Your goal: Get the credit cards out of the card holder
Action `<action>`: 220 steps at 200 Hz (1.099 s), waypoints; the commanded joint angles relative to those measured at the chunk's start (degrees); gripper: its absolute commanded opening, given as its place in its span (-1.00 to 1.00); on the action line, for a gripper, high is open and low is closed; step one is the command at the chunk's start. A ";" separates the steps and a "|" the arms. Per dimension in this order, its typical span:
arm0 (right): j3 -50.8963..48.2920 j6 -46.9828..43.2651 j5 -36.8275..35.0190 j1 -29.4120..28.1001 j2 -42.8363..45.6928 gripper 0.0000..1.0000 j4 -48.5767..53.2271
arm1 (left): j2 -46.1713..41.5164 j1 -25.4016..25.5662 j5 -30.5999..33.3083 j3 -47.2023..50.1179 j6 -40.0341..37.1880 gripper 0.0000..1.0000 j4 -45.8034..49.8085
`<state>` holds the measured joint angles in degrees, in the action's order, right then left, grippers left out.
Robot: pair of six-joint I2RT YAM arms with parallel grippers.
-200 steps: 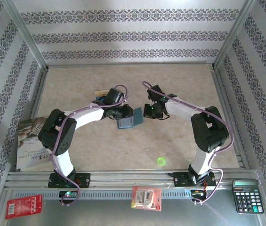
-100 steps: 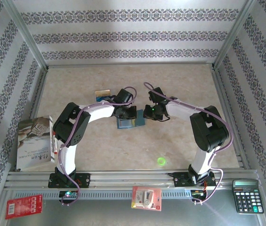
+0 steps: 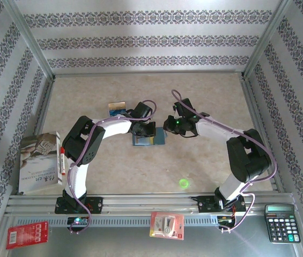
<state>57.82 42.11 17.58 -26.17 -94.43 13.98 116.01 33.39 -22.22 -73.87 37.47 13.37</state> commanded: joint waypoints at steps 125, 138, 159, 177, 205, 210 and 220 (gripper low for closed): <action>-3.48 6.14 -3.02 -2.82 -9.42 -0.96 -1.98 | -4.68 -1.58 -0.93 -1.60 1.34 -0.86 4.74; -3.48 6.08 -3.08 -2.92 -10.37 -0.95 -2.03 | -6.99 -2.24 -0.34 -0.78 1.74 -0.68 4.82; -3.56 6.06 -4.06 -2.92 -11.14 -0.95 -2.02 | -10.80 -3.72 1.82 2.07 2.25 -0.39 5.71; -3.34 5.89 -4.02 -2.92 -11.45 -0.95 -1.89 | -13.50 -5.31 3.92 4.89 2.08 -0.32 7.55; -2.79 5.25 -4.22 -2.92 -11.56 -0.94 -1.57 | -15.37 -7.08 5.34 8.25 1.41 -0.24 9.71; -2.67 5.26 -4.31 -2.91 -11.61 -0.94 -1.55 | -15.45 -7.18 5.34 8.58 1.33 -0.22 9.96; -2.55 5.19 -4.26 -2.92 -11.74 -0.94 -1.41 | -15.39 -7.16 5.05 9.20 1.45 -0.21 9.89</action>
<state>55.59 47.86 16.73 -28.67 -103.20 10.52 100.55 26.65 -18.70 -66.87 39.03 18.81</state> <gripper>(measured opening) 0.044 0.390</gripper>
